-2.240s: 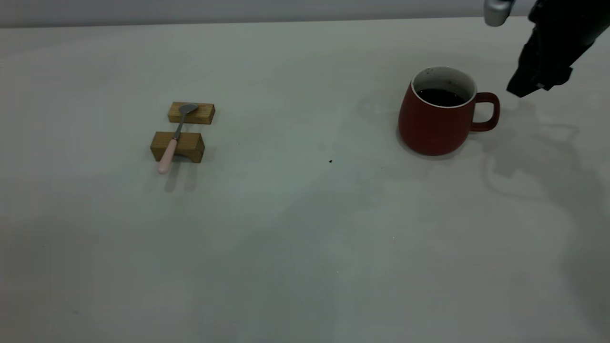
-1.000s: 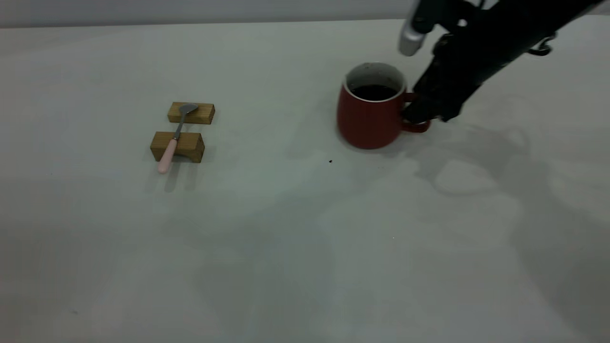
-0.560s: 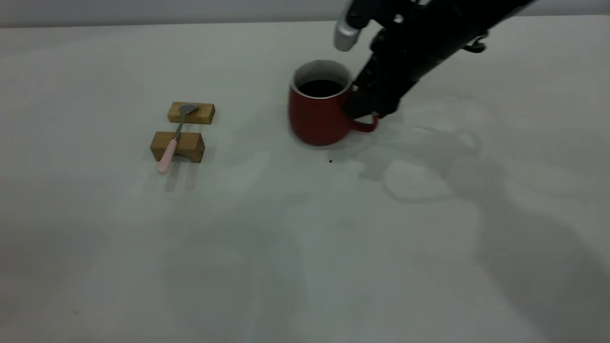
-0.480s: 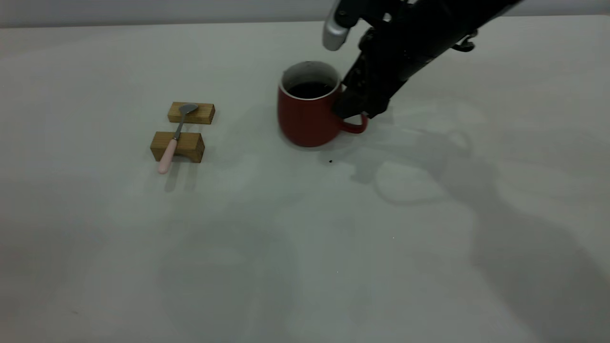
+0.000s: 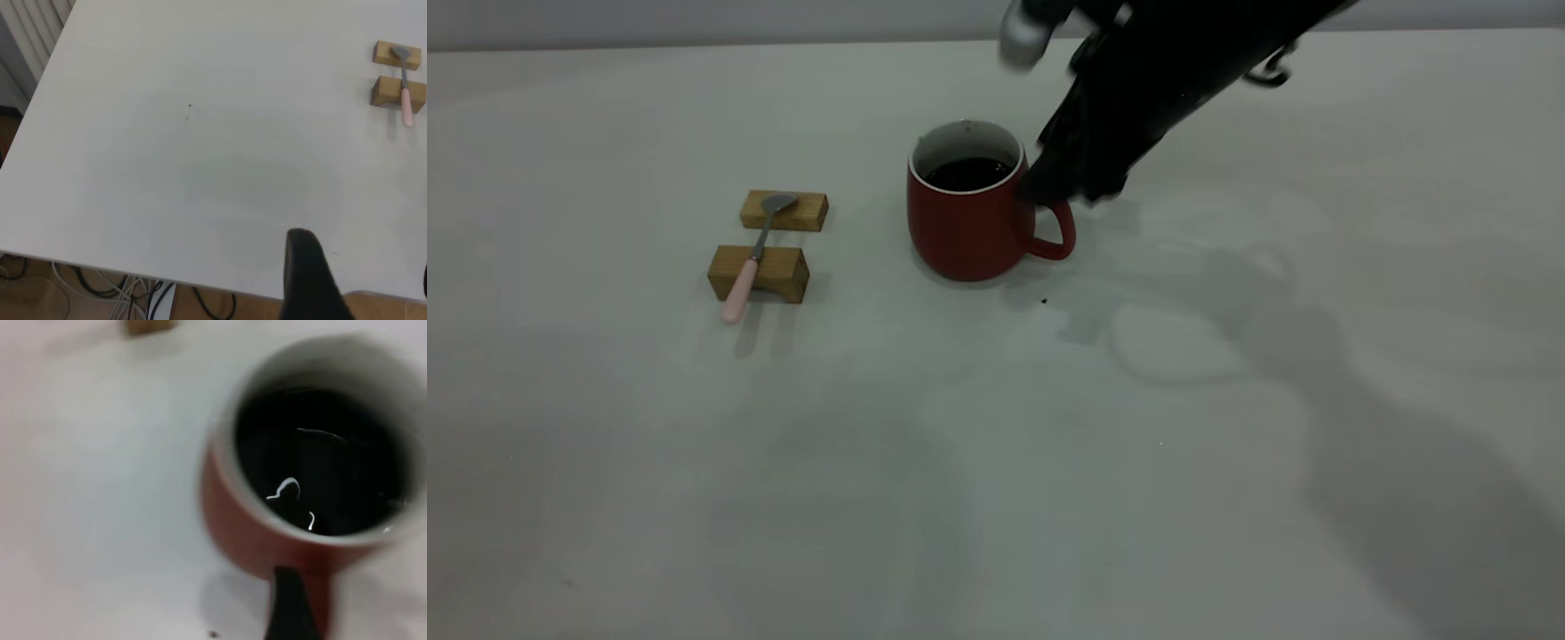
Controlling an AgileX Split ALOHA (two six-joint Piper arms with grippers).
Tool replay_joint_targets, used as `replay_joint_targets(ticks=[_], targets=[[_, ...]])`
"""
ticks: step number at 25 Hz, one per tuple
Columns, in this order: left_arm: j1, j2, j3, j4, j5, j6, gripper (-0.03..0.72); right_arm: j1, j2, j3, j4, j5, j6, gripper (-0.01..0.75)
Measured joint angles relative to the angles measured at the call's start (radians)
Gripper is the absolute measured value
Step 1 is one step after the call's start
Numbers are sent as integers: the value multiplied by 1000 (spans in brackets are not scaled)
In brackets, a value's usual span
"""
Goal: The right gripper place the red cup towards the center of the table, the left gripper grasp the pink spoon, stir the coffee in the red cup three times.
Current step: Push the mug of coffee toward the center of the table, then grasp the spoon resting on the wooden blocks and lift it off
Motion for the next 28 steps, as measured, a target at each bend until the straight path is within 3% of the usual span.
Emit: replay_joint_targets(ticks=[3, 8, 15, 18, 21, 28], targets=[[0, 0, 0, 0, 0, 0, 486, -58, -116, 59, 0, 25, 197, 533], [0, 0, 0, 0, 0, 0, 486, -132, -389, 208, -110, 151, 752, 533], [0, 0, 0, 0, 0, 0, 486, -136, -776, 360, -879, 430, 1662, 533], [0, 0, 0, 0, 0, 0, 486, -136, -919, 428, -1183, 558, 1933, 533], [0, 0, 0, 0, 0, 0, 486, -136, -1072, 558, -1341, 637, 2059, 533], [0, 0, 0, 0, 0, 0, 486, -230, -1430, 839, -1378, 690, 2092, 533]])
